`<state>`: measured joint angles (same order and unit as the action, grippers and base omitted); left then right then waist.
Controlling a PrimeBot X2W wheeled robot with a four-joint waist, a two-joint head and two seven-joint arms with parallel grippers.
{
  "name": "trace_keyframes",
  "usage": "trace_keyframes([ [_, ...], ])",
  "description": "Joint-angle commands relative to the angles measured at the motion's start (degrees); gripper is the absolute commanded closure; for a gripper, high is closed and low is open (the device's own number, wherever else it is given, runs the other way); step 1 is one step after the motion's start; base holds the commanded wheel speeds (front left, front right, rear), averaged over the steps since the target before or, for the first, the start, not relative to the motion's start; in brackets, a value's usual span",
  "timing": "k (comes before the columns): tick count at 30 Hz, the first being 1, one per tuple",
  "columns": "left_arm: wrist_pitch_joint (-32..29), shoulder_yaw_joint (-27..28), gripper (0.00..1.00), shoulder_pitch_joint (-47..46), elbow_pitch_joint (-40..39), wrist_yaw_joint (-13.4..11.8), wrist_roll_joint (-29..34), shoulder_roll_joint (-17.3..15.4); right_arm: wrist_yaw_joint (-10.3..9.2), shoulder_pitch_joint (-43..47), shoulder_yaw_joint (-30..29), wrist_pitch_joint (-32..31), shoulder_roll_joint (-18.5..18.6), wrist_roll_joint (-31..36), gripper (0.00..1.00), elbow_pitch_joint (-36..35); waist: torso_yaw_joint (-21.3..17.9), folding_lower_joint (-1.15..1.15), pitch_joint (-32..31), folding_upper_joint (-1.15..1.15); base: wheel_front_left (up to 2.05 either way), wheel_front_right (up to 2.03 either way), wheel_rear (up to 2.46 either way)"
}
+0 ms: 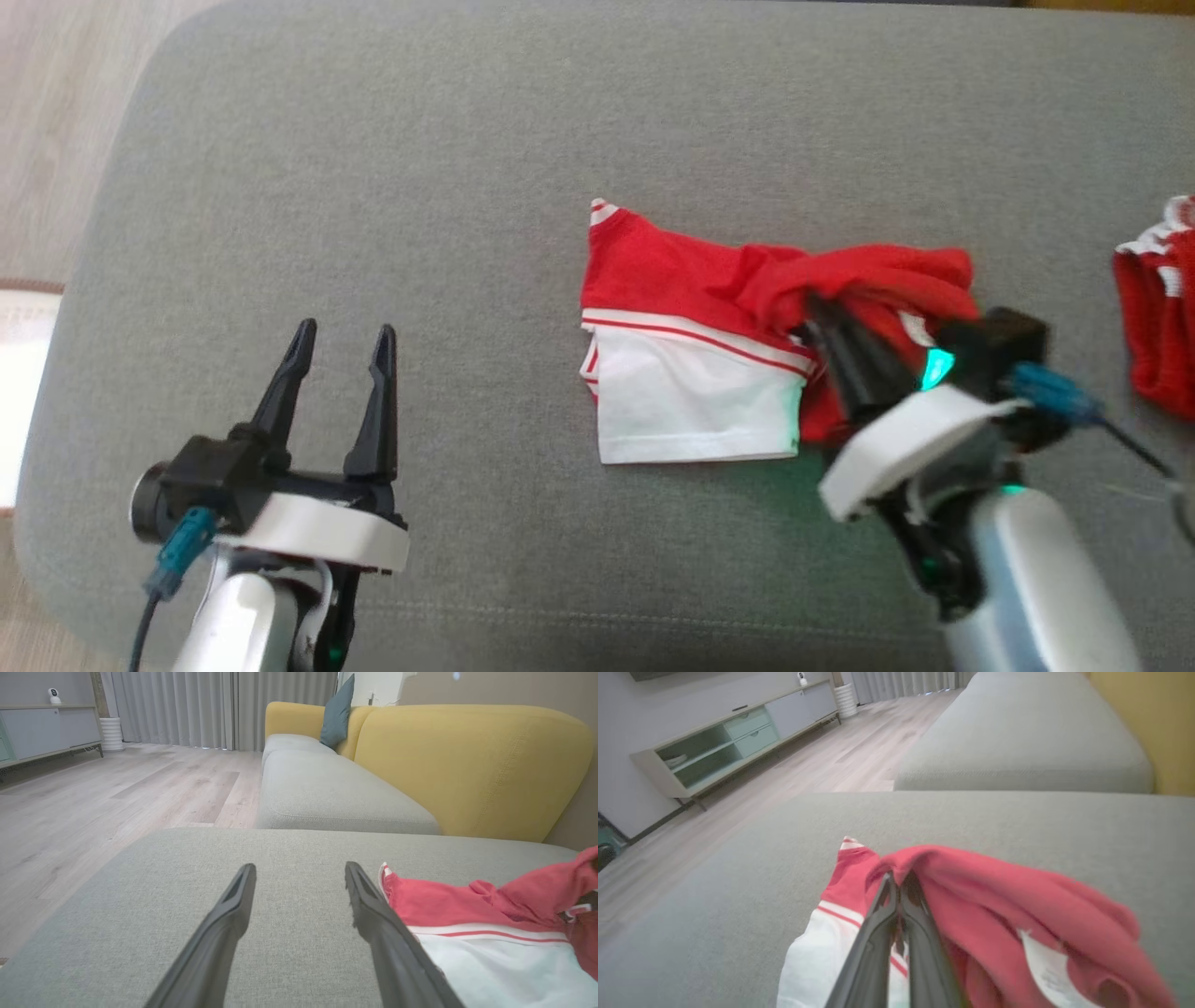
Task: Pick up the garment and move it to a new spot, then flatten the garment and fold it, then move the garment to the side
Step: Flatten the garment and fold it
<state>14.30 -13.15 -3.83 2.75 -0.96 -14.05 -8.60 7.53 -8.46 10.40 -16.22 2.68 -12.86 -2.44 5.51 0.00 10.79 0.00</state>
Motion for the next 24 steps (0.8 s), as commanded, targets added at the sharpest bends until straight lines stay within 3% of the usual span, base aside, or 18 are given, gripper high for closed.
trace_keyframes([
  [1,0.7,1.7,0.0,-2.6,-1.5,0.1,0.6,-0.3,-0.04,-3.0,2.7,1.5,0.2,-1.3,1.0,0.7,0.6,0.0,0.6,0.0,0.0,0.0,0.0],
  [8,0.7,1.9,0.0,-3.2,-0.9,0.7,0.5,0.0,-0.04,-8.2,8.5,8.0,0.2,-5.1,1.0,14.3,1.2,0.0,1.5,0.0,0.0,0.0,0.0],
  [9,0.7,1.9,0.0,-3.2,-0.9,0.7,0.6,0.1,-0.04,-8.8,9.3,8.9,0.2,-5.6,0.86,15.7,1.1,0.0,1.5,0.0,0.0,0.0,0.0],
  [10,0.7,2.0,0.0,-3.3,-0.8,0.6,0.7,0.1,-0.04,-9.2,9.9,9.8,0.2,-5.8,0.63,17.0,1.0,0.0,1.5,0.0,0.0,0.0,0.0],
  [11,0.7,2.0,0.0,-3.3,-0.7,0.6,0.8,0.2,-0.04,-9.5,10.4,10.8,0.2,-6.0,0.35,18.1,0.9,0.0,1.4,0.0,0.0,0.0,0.0],
  [12,0.7,2.0,0.0,-3.2,-0.6,0.7,0.8,0.2,-0.04,-9.7,10.7,12.0,0.2,-6.3,0.0,18.9,0.8,0.0,1.3,0.0,0.0,0.0,0.0],
  [18,0.7,2.1,0.0,-2.9,-0.3,0.7,1.2,0.2,-0.04,-7.9,11.0,19.2,0.2,-5.3,0.0,17.5,0.0,0.0,0.2,0.0,0.0,0.0,0.0],
  [24,0.7,2.4,0.0,-2.1,-0.4,0.6,1.4,0.0,-0.04,-3.8,8.7,20.8,0.2,-3.2,0.0,11.0,-0.8,0.0,-0.6,0.0,0.0,0.0,0.0],
])
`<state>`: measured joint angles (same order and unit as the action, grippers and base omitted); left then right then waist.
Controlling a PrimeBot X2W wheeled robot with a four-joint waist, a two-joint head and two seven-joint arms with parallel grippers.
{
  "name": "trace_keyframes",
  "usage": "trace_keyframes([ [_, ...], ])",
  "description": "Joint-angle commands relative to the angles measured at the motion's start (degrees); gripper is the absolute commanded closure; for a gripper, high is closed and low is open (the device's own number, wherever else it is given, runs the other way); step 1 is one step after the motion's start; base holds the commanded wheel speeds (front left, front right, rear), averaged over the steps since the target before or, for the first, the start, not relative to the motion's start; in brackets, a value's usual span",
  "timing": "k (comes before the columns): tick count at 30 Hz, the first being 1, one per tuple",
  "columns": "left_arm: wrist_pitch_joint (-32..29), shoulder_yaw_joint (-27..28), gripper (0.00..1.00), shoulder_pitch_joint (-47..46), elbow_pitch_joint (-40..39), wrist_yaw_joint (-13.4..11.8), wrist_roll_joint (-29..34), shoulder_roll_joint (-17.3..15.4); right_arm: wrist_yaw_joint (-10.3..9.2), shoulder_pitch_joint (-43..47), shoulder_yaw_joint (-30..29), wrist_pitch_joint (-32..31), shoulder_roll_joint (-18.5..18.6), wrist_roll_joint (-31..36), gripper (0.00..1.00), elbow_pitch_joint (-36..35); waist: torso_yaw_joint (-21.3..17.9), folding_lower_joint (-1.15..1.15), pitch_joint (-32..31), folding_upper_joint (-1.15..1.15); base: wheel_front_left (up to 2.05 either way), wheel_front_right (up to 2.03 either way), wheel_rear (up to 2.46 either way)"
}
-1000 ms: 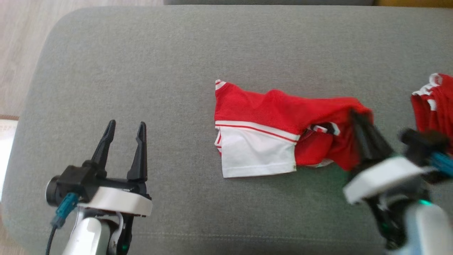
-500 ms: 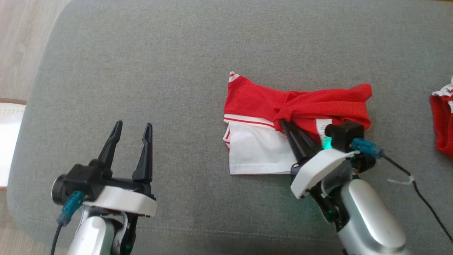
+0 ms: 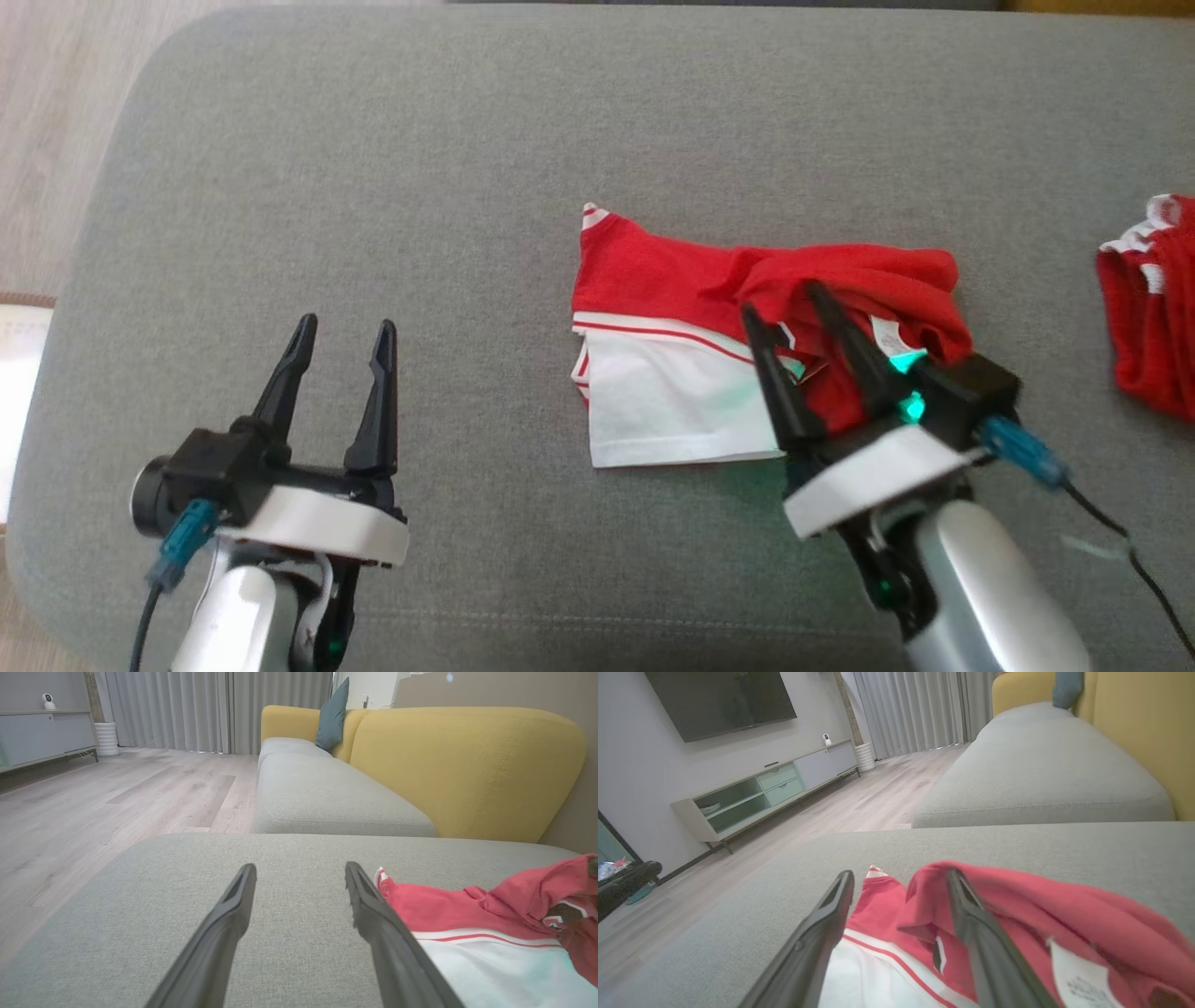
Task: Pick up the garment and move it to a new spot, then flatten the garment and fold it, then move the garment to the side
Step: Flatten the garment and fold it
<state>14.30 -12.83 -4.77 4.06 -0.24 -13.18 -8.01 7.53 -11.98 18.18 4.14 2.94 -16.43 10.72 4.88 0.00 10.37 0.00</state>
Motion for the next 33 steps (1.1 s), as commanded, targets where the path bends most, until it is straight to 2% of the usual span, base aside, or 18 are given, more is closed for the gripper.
trace_keyframes([
  [1,0.7,2.2,0.0,-1.0,-1.7,-0.2,0.5,-0.6,-0.04,0.7,0.3,0.4,-0.1,1.0,0.0,-3.6,-0.2,0.0,-0.4,0.0,0.0,0.0,0.0],
  [8,0.7,2.6,0.0,0.2,-1.7,-1.2,0.9,-1.0,-0.04,7.1,-6.7,-0.5,-0.1,3.6,0.0,-13.4,-1.0,0.0,-1.8,0.0,0.0,0.0,0.0],
  [15,0.6,2.8,0.0,1.4,-2.6,-2.1,1.2,-1.7,-0.04,12.9,-14.9,-3.2,-0.1,5.8,0.0,-17.7,-1.8,0.0,-2.9,0.0,0.0,0.0,0.0],
  [29,-0.2,2.2,0.0,2.1,-3.6,-2.8,1.2,-2.5,-0.04,14.5,-15.7,-4.4,-0.1,5.8,0.0,-18.6,-2.3,0.0,-3.5,0.0,0.0,0.0,0.0],
  [33,-0.2,1.9,0.0,2.0,-3.9,-2.9,1.2,-2.6,-0.04,14.0,-17.5,-7.2,-0.1,6.4,0.0,-17.1,-2.3,0.0,-3.0,0.0,0.0,0.0,0.0],
])
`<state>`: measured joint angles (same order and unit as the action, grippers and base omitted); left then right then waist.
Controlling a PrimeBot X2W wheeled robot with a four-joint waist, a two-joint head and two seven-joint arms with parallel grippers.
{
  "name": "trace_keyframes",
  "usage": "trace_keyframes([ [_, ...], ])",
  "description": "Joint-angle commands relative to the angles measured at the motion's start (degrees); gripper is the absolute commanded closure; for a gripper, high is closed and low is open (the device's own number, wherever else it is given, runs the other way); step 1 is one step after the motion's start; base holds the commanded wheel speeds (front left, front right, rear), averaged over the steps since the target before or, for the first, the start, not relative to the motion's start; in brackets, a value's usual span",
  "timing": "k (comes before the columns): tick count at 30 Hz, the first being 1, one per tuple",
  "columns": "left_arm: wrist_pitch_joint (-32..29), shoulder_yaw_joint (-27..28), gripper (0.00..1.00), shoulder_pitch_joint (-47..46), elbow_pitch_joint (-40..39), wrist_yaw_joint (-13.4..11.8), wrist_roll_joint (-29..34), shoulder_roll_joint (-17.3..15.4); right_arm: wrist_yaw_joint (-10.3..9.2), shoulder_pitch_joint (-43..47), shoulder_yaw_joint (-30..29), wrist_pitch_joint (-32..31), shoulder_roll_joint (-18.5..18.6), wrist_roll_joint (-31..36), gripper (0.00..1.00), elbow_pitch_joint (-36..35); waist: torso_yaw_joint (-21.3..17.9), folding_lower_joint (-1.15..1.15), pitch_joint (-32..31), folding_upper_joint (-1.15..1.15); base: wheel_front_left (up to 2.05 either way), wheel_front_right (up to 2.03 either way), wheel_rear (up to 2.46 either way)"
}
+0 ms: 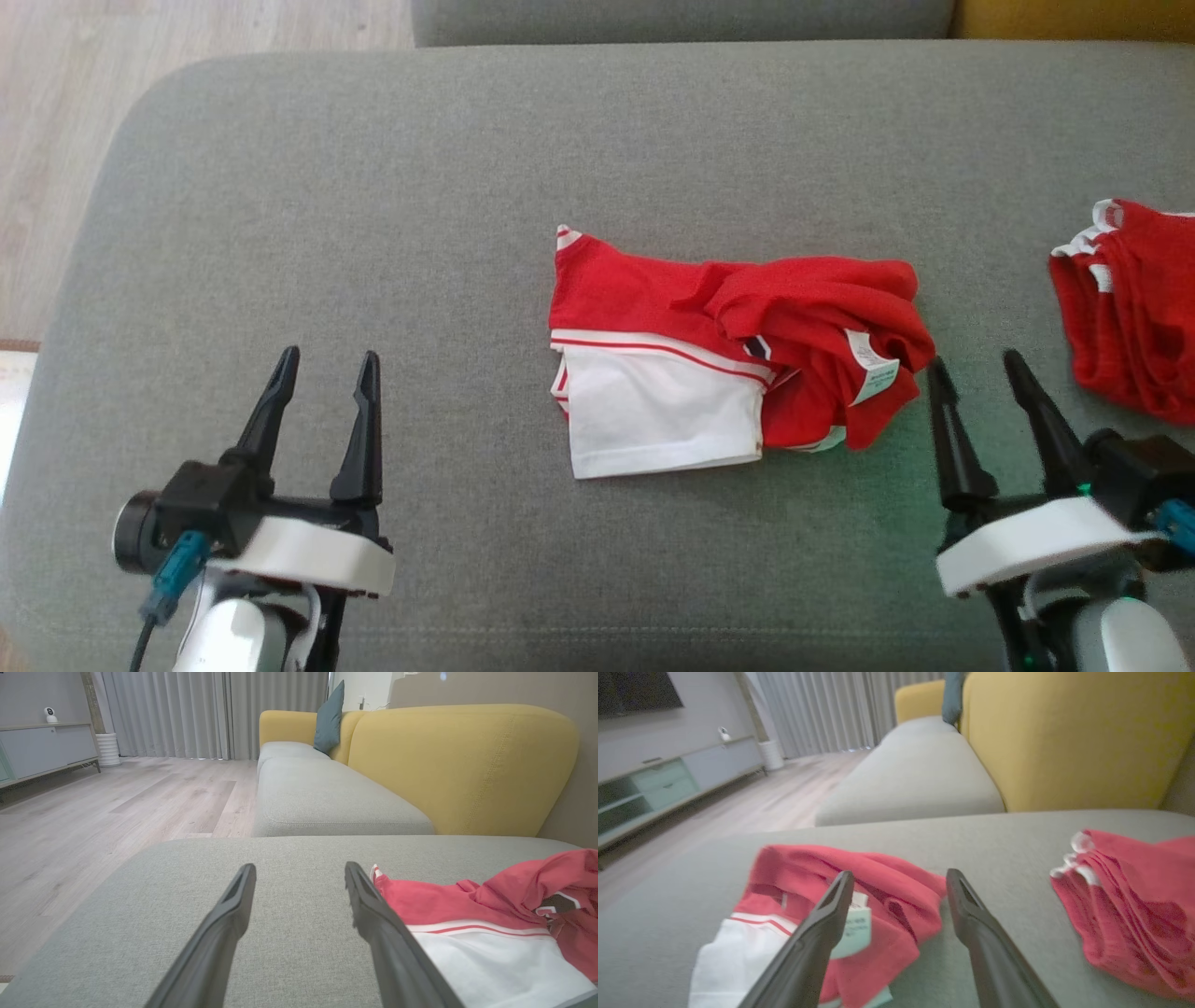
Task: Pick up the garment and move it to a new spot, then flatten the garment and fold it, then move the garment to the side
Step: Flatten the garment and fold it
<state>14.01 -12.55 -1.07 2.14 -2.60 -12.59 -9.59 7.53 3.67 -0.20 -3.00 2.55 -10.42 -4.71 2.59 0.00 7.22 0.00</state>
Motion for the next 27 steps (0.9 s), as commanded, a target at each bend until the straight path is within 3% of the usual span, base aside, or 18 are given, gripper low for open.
trace_keyframes([
  [1,0.1,1.6,0.0,-1.8,-2.0,-0.5,0.6,-1.1,-0.04,-1.9,0.3,-0.9,0.3,0.9,0.0,-1.1,0.1,0.0,0.4,0.0,0.0,0.0,0.0],
  [10,0.3,1.0,0.0,-3.2,-1.9,-0.2,0.5,-1.1,-0.04,-5.9,-0.5,-5.4,1.9,1.9,0.0,4.0,0.7,0.0,2.6,0.0,0.0,0.0,0.0],
  [19,0.6,0.9,0.0,-4.5,-1.4,-0.1,0.3,-1.1,-0.04,-10.5,2.6,-8.8,4.1,1.9,0.02,8.1,1.1,0.0,4.4,0.0,0.0,0.0,0.0],
  [20,0.6,0.9,0.0,-4.6,-1.3,-0.1,0.3,-1.1,-0.04,-10.9,3.0,-9.2,4.3,1.8,0.22,8.4,1.1,0.0,4.5,0.0,0.0,0.0,0.0],
  [21,0.7,0.9,0.0,-4.8,-1.3,-0.1,0.3,-1.1,-0.04,-11.2,3.1,-9.4,4.4,1.8,0.53,8.6,1.1,0.0,4.6,0.0,0.0,0.0,0.0],
  [22,0.7,0.9,0.0,-4.9,-1.2,-0.1,0.3,-1.1,-0.04,-11.6,3.2,-9.6,4.6,1.8,0.93,8.9,1.2,0.0,4.7,0.0,0.0,0.0,0.0],
  [23,0.7,0.9,0.0,-5.0,-1.2,-0.1,0.3,-1.1,-0.04,-11.9,3.2,-9.6,4.7,1.7,1.0,9.1,1.2,0.0,4.8,0.0,0.0,0.0,0.0],
  [27,0.8,1.0,0.0,-5.3,-1.1,-0.1,0.3,-1.0,-0.04,-13.1,2.3,-9.3,5.4,1.3,1.0,9.5,1.3,0.0,5.1,0.0,0.0,0.0,0.0],
])
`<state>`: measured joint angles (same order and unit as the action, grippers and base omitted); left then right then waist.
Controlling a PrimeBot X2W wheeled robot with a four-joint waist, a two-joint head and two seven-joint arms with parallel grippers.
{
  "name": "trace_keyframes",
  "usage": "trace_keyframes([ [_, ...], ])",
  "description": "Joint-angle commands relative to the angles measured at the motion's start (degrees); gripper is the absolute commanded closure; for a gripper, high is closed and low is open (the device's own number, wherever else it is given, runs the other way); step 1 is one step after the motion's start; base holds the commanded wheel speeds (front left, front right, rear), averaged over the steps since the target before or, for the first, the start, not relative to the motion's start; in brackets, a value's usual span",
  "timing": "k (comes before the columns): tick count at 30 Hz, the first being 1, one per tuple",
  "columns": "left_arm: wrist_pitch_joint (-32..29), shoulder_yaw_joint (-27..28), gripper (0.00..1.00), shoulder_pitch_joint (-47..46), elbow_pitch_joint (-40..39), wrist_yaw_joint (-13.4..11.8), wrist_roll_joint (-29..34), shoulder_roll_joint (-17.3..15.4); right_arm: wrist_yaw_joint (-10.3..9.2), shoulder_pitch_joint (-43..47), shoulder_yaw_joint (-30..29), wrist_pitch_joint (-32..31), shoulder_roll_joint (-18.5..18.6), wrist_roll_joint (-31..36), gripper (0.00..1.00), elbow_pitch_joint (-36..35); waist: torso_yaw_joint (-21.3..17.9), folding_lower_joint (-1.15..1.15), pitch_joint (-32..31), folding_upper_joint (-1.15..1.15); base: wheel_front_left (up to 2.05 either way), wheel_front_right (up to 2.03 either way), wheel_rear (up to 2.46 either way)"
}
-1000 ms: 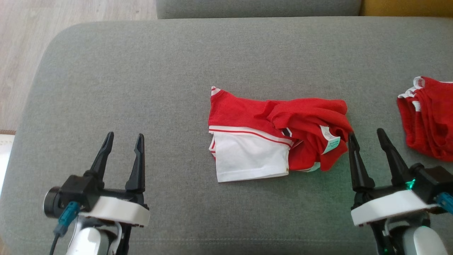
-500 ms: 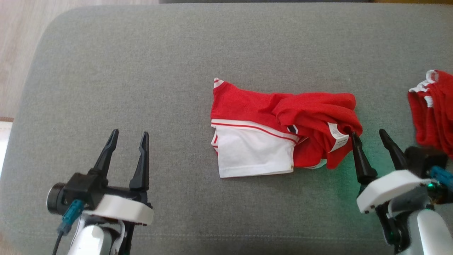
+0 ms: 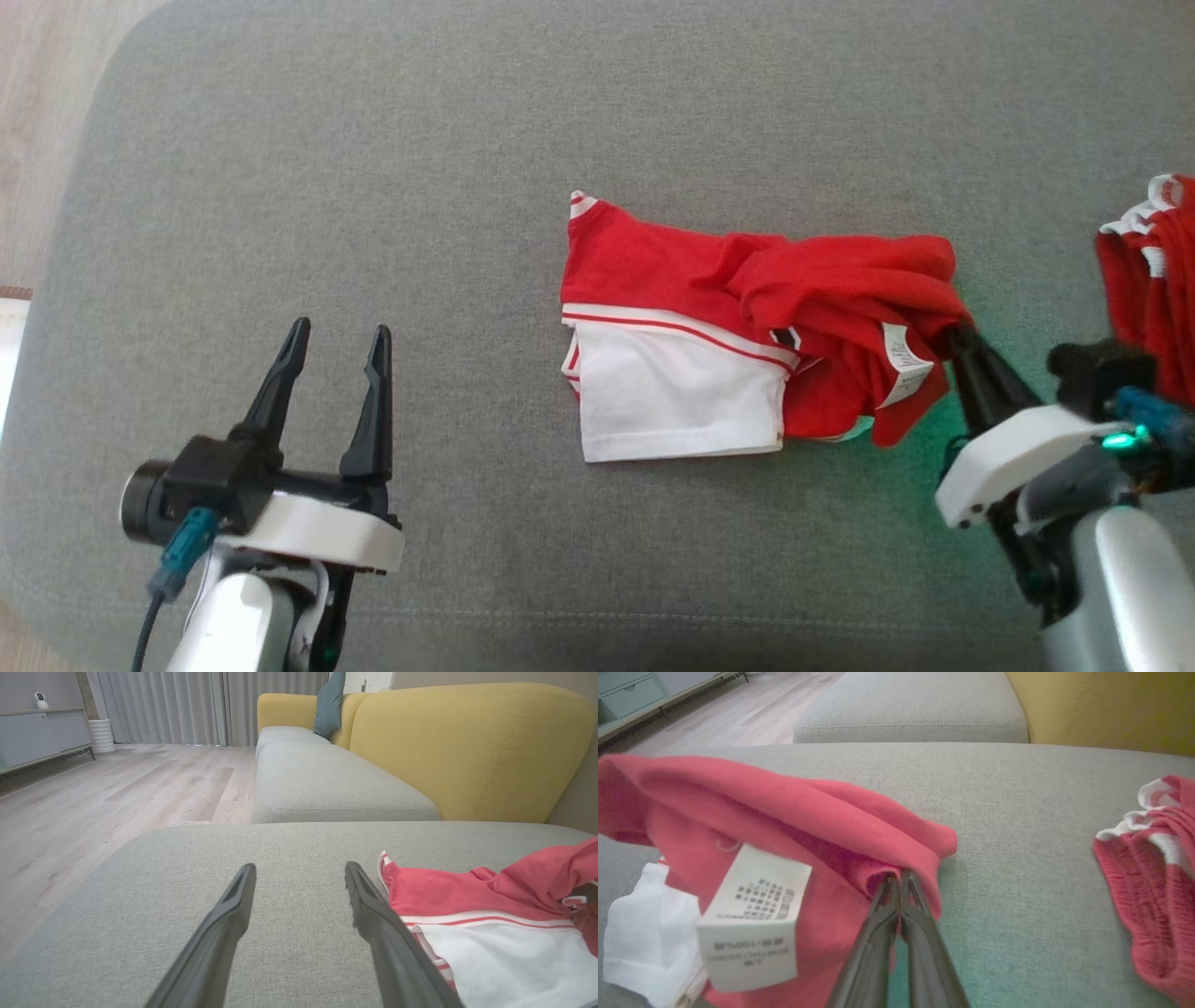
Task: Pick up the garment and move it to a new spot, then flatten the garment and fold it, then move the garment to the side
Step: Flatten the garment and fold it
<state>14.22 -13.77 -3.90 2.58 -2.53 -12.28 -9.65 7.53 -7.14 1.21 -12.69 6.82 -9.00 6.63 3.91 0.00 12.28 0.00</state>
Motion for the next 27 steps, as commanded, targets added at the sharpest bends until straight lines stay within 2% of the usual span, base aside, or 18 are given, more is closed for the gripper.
trace_keyframes([
  [1,0.6,2.2,0.0,-2.5,-1.5,-0.2,0.0,-0.8,-0.04,-2.6,0.4,0.6,1.4,-0.3,1.0,-1.8,0.1,0.0,0.1,0.0,0.0,0.0,0.0],
  [8,0.7,2.0,0.0,-3.1,-1.5,0.0,0.1,-0.6,-0.04,-7.7,-2.5,1.5,3.6,-1.3,1.0,-1.0,0.6,0.0,0.7,0.0,0.0,0.0,0.0],
  [13,0.7,1.8,0.0,-4.1,-1.4,0.5,0.2,-0.4,-0.04,-13.6,-3.2,1.8,6.1,-3.0,1.0,2.4,1.8,0.0,2.0,0.0,0.0,0.0,0.0],
  [19,0.8,1.7,0.0,-5.4,-1.8,1.1,0.5,0.2,-0.04,-21.3,-2.4,2.7,9.6,-4.8,1.0,10.0,3.5,0.0,4.5,0.0,0.0,0.0,0.0],
  [21,0.8,1.8,0.0,-6.1,-1.9,1.5,0.6,0.5,-0.04,-24.5,-1.6,3.9,10.7,-5.7,1.0,15.4,4.1,0.0,5.7,0.0,0.0,0.0,0.0],
  [25,0.8,2.0,0.0,-6.5,-1.7,1.9,0.9,0.9,-0.04,-26.4,0.6,6.1,10.9,-6.3,1.0,22.7,4.5,0.0,6.3,0.0,0.0,0.0,0.0],
  [26,0.8,2.0,0.0,-6.5,-1.7,1.9,0.9,0.9,-0.04,-26.4,0.6,6.1,10.9,-6.3,1.0,22.7,4.5,0.0,6.3,0.0,0.0,0.0,0.0],
  [27,0.8,2.1,0.0,-6.5,-1.7,2.0,1.0,0.9,-0.04,-26.6,0.8,6.9,10.7,-6.6,0.75,24.1,4.5,0.0,6.3,0.0,0.0,0.0,0.0],
])
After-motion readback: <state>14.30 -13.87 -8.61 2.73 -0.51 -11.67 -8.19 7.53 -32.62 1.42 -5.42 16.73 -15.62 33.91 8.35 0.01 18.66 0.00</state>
